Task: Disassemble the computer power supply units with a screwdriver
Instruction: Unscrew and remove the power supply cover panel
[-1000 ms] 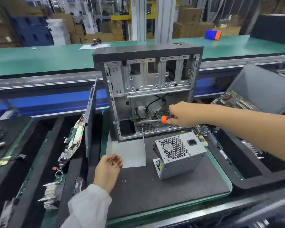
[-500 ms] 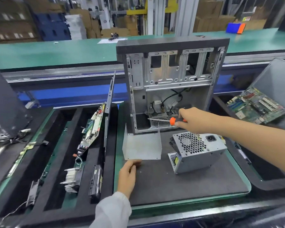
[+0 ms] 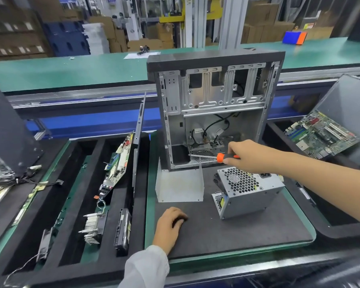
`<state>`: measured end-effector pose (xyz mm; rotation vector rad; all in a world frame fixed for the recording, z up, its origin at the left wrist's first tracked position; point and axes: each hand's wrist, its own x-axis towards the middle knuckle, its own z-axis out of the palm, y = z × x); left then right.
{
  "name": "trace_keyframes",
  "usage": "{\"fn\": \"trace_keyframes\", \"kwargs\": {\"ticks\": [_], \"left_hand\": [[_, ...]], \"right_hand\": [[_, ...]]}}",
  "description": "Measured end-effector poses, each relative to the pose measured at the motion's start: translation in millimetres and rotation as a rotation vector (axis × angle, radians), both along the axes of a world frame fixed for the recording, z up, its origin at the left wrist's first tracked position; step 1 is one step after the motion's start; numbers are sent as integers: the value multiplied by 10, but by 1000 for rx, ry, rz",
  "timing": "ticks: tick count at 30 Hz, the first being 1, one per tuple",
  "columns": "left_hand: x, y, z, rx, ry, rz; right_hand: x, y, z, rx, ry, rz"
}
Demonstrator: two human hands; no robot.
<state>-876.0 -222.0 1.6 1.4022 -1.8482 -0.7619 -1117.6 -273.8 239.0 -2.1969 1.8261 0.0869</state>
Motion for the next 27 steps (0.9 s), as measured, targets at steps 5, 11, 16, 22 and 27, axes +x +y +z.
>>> {"fn": "trace_keyframes", "kwargs": {"ticks": [5, 11, 16, 22, 27], "left_hand": [[-14, 113, -14, -1, 2, -17], [-40, 103, 0, -27, 33, 8], [-75, 40, 199, 108, 317, 171], [-601, -247, 938, -33, 243, 23], [-1301, -510, 1337, -109, 93, -94]], "right_hand": [[-35, 8, -42, 3, 2, 0], [-131, 38, 37, -103, -104, -22], [-342, 79, 232, -186, -405, -185], [-689, 164, 413, -332, -788, -355], [-911, 162, 386, -522, -1025, -436]]}}
